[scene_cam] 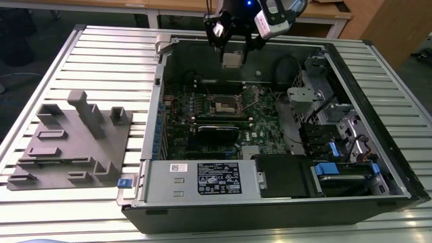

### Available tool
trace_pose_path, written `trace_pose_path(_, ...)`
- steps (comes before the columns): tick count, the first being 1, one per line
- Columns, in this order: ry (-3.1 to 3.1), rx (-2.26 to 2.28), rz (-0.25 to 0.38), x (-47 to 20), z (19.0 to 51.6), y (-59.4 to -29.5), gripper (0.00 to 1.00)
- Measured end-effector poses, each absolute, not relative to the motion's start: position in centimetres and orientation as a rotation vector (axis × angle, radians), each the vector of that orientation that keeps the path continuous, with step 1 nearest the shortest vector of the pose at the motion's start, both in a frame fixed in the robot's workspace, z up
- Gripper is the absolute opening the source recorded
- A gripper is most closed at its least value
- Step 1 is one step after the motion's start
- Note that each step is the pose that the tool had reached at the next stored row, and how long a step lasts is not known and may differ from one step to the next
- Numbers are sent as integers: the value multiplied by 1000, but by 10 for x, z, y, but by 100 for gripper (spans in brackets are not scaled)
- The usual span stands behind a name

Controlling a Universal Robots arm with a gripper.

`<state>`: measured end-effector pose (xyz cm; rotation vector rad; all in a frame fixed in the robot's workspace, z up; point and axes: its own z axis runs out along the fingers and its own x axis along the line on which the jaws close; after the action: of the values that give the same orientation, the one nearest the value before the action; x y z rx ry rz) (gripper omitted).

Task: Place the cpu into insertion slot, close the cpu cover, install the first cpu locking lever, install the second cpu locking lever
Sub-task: 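Place the cpu into insertion slot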

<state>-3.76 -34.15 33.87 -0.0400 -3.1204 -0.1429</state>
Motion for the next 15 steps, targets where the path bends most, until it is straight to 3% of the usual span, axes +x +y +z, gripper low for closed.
trace_pose_path(15, -3120, -40, -150, -38, 329, -341, 54)
